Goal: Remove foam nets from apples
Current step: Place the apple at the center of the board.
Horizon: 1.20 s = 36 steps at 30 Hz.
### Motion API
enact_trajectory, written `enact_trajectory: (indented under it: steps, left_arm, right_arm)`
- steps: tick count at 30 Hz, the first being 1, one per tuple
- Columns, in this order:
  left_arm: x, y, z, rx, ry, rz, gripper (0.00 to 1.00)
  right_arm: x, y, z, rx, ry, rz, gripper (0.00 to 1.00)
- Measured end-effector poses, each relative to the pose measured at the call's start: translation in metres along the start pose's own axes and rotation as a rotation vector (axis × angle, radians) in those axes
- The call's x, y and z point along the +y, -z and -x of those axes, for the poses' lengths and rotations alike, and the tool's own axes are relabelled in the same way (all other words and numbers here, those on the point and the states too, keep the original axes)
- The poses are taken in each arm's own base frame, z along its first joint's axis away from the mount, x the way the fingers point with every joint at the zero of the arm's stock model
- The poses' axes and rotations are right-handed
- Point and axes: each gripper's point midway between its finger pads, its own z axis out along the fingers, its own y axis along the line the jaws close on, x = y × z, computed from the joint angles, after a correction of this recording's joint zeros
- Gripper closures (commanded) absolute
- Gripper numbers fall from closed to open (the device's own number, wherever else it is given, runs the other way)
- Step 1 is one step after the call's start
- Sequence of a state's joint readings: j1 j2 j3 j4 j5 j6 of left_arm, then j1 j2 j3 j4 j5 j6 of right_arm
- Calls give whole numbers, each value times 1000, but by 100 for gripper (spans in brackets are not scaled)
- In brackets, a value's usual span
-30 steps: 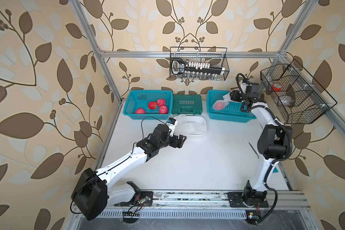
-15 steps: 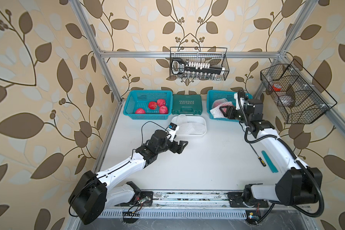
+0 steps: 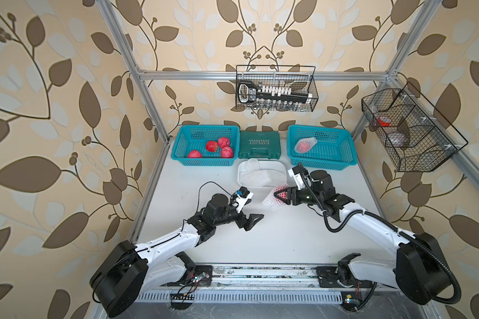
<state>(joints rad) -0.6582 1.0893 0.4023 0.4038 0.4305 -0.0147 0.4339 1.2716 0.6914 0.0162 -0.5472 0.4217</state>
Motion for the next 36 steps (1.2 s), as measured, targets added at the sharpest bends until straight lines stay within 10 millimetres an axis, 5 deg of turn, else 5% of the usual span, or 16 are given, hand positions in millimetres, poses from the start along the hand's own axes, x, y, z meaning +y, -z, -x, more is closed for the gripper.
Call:
enact_trajectory:
  steps: [7, 15, 20, 36]
  left_arm:
    - [-21, -11, -14, 44, -138, -29, 4]
    - [-31, -12, -20, 69, -322, -11, 4]
    - [-26, -14, -20, 82, -382, 23, 4]
    - [-18, -19, -31, 157, -436, 42, 44]
  right_arm:
    - [-12, -31, -31, 139, -76, 38, 34]
    - [11, -37, -23, 226, -139, 144, 32]
    - [12, -40, -37, 297, -177, 160, 31]
    - [2, -61, -76, 437, -262, 189, 30]
